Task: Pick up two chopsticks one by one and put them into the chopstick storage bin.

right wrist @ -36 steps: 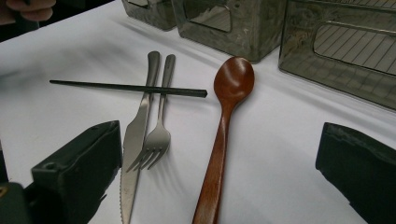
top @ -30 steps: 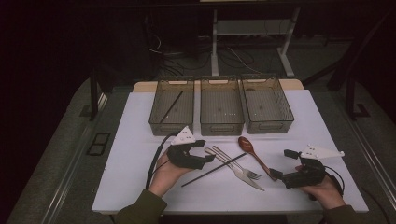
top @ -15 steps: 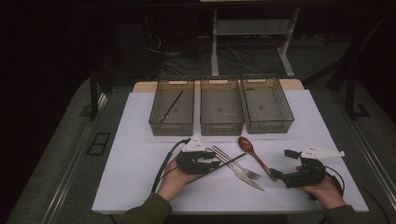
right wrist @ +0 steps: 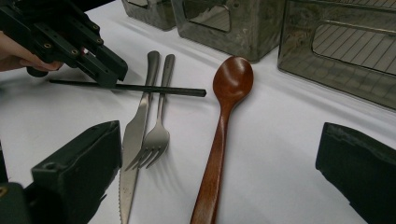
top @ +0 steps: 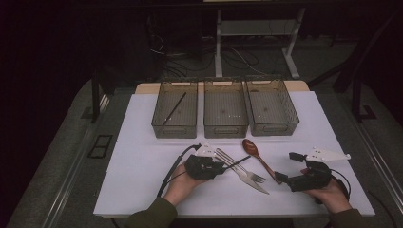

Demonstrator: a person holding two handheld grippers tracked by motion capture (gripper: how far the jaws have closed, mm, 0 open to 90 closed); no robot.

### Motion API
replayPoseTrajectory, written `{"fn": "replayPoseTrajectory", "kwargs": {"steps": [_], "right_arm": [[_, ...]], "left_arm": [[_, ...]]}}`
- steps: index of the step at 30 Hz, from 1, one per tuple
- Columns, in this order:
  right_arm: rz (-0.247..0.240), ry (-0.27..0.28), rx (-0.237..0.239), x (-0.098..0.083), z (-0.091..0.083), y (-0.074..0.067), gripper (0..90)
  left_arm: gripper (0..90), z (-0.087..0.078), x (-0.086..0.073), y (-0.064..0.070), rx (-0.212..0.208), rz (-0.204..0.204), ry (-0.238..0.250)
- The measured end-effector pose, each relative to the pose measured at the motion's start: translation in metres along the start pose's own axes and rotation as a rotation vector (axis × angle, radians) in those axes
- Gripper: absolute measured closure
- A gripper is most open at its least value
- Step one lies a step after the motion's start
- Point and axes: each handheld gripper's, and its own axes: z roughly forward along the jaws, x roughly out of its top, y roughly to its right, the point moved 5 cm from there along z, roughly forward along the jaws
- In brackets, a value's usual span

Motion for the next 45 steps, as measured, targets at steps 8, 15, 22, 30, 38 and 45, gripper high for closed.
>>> {"fn": "replayPoseTrajectory", "kwargs": {"steps": [8, 15, 22, 30, 38, 45], "right_arm": [[-0.001, 0.003, -0.001, 0.000, 0.000, 0.000, 0.0], [-0.002, 0.003, 0.000, 0.000, 0.000, 0.000, 0.0], [-0.002, 0.003, 0.001, 0.000, 0.000, 0.000, 0.0], [-0.002, 0.003, 0.000, 0.000, 0.000, 0.000, 0.0], [-0.002, 0.000, 0.001, 0.000, 0.000, 0.000, 0.0], [-0.001, 0.002, 0.002, 0.000, 0.000, 0.000, 0.0]], "left_arm": [[77.7, 0.004, -0.004, -0.001, 0.012, 0.008, -0.035], [80.2, 0.003, -0.005, -0.001, 0.008, 0.010, -0.050], [83.8, 0.003, -0.005, -0.001, 0.009, 0.013, -0.062], [84.4, 0.002, -0.004, -0.001, 0.014, -0.001, -0.066], [84.6, -0.002, -0.002, -0.001, 0.005, -0.010, -0.056], [84.6, -0.014, 0.003, -0.004, 0.006, -0.024, -0.029]]}}
